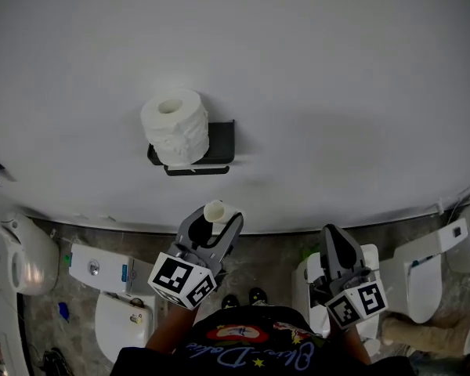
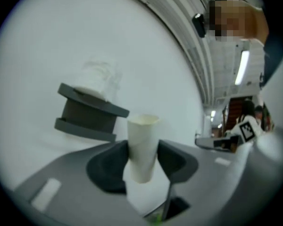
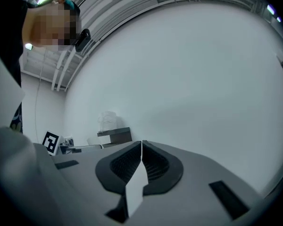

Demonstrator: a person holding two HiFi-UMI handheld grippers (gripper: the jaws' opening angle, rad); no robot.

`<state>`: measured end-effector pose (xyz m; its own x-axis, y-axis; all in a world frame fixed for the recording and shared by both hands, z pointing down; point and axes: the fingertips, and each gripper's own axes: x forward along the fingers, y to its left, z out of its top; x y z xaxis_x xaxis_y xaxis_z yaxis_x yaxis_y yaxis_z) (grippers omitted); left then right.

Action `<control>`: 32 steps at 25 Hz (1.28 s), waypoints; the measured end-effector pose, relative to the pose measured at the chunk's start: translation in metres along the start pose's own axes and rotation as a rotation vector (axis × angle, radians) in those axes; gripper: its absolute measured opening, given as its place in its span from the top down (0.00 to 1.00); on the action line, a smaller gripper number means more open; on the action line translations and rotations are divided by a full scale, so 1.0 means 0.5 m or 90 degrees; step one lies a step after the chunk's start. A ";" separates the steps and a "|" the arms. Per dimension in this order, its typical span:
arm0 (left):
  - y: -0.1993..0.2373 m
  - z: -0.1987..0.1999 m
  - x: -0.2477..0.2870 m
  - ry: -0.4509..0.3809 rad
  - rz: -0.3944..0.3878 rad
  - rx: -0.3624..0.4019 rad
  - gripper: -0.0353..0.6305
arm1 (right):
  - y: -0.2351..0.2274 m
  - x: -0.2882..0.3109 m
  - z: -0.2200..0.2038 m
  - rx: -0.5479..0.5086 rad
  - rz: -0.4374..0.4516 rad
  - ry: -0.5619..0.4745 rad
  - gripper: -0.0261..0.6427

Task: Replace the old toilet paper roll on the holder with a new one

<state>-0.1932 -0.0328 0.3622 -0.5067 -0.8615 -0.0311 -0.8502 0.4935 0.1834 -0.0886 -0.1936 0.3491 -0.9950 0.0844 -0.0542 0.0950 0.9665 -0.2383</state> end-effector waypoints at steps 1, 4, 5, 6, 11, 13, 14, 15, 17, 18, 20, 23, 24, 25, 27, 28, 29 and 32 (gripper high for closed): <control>0.003 0.002 -0.014 0.002 0.011 0.011 0.67 | 0.003 0.008 -0.002 0.001 0.007 0.002 0.94; 0.017 -0.001 -0.052 0.004 0.041 0.011 0.67 | 0.015 0.028 -0.009 -0.007 0.026 0.012 0.94; 0.021 -0.002 -0.061 0.004 0.051 0.009 0.67 | 0.020 0.033 -0.011 -0.012 0.033 0.016 0.94; 0.026 -0.004 -0.068 0.003 0.060 0.007 0.67 | 0.024 0.039 -0.013 -0.015 0.040 0.021 0.94; 0.054 0.003 -0.098 -0.022 0.093 -0.030 0.67 | 0.059 0.068 -0.012 -0.044 0.097 0.022 0.94; 0.061 0.009 -0.110 -0.030 0.100 -0.032 0.67 | 0.093 0.088 0.009 -0.080 0.159 0.004 0.94; 0.064 0.013 -0.116 -0.033 0.106 -0.027 0.67 | 0.112 0.101 0.023 -0.104 0.193 -0.005 0.94; 0.068 0.017 -0.123 -0.037 0.112 -0.024 0.67 | 0.131 0.115 0.039 -0.132 0.222 -0.011 0.94; 0.074 0.022 -0.138 -0.045 0.125 -0.023 0.67 | 0.170 0.146 0.070 -0.195 0.275 -0.021 0.89; 0.075 0.024 -0.144 -0.046 0.128 -0.023 0.66 | 0.191 0.161 0.086 -0.222 0.302 -0.025 0.85; 0.076 0.026 -0.154 -0.044 0.131 -0.017 0.66 | 0.233 0.189 0.110 -0.267 0.361 -0.013 0.81; 0.079 0.021 -0.169 -0.041 0.137 -0.021 0.66 | 0.302 0.236 0.147 -0.361 0.452 0.017 0.77; 0.080 0.019 -0.175 -0.043 0.140 -0.029 0.66 | 0.325 0.254 0.160 -0.390 0.480 0.028 0.75; 0.082 0.017 -0.182 -0.045 0.144 -0.038 0.66 | 0.348 0.272 0.172 -0.413 0.505 0.040 0.74; 0.082 0.013 -0.197 -0.050 0.152 -0.049 0.66 | 0.391 0.313 0.188 -0.460 0.547 0.069 0.71; 0.082 0.012 -0.204 -0.049 0.157 -0.047 0.66 | 0.409 0.335 0.191 -0.494 0.561 0.082 0.70; 0.083 0.011 -0.212 -0.047 0.164 -0.043 0.66 | 0.424 0.357 0.191 -0.537 0.571 0.093 0.70; 0.090 0.013 -0.236 -0.052 0.189 -0.033 0.66 | 0.454 0.414 0.164 -0.673 0.615 0.145 0.70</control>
<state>-0.1727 0.0919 0.3678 -0.7439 -0.6667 -0.0468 -0.6555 0.7141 0.2458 -0.2704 0.0232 0.2045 -0.5502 0.7328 0.4003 0.7518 0.2262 0.6194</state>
